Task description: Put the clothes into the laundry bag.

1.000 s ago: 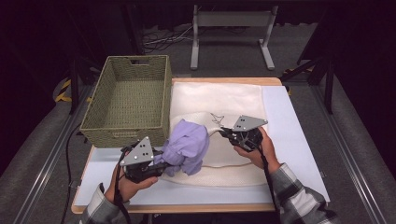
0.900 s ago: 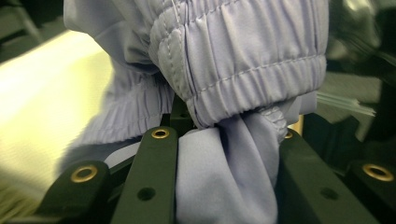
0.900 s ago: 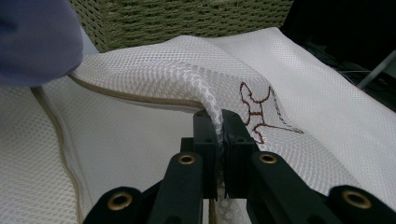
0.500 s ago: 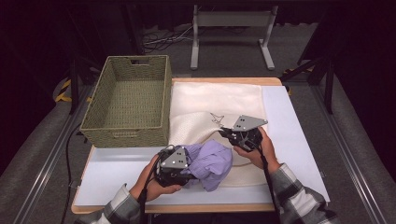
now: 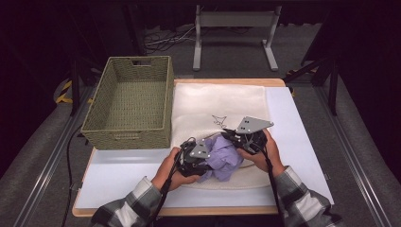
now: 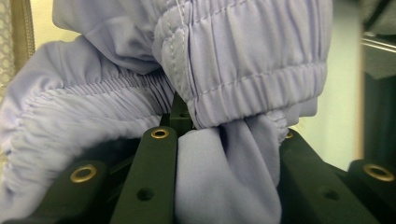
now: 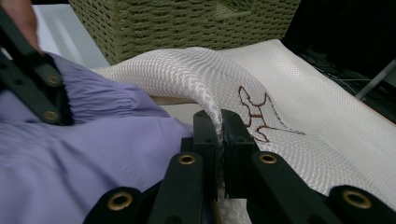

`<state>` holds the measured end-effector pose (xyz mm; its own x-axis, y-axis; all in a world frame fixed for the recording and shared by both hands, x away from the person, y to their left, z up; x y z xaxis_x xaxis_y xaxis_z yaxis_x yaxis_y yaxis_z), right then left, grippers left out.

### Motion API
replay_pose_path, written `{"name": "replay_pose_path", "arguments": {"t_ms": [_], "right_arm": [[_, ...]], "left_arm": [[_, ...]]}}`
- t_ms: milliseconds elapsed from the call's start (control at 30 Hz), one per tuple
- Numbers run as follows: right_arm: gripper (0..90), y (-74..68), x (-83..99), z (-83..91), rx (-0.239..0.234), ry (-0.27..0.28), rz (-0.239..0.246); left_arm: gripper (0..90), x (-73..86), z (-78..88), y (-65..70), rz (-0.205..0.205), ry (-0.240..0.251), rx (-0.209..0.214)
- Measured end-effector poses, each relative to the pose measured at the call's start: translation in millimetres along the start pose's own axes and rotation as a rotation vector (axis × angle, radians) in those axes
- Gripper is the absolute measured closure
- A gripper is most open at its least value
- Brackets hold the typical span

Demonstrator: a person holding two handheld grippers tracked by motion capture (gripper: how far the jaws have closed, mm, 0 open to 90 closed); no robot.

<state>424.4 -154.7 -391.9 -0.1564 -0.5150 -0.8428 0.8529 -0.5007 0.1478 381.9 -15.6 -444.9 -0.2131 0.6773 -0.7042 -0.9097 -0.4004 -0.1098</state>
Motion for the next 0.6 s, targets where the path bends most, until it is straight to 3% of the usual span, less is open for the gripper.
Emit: {"name": "replay_pose_path", "arguments": {"t_ms": [267, 500, 600], "right_arm": [[86.7, -6.9, -6.0, 3.2, -0.013, 0.011, 0.018], [86.4, -14.2, -9.2, 5.3, -0.033, 0.011, 0.043], [86.4, -16.1, -8.5, 4.6, -0.045, 0.008, 0.049]], "left_arm": [[74.1, -7.7, -20.5, -13.0, 0.059, -0.04, -0.065], [73.4, -14.5, -29.2, -25.8, 0.109, -0.022, -0.101], [72.8, -15.3, -33.4, -31.5, 0.139, -0.016, -0.14]]}}
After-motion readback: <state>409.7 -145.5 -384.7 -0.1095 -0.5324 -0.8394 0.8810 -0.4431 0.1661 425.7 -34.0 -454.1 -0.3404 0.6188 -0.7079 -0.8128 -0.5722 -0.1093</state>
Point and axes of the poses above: each handheld gripper's, and its own axes: z roughly backward along the jaws, x roughly out of its underside, y roughly to its right, the point moved 6 cm from there along -z, roughly forward along the jaws, and after that the axes turned 6 degrees about -x, right-handed, at the moved point
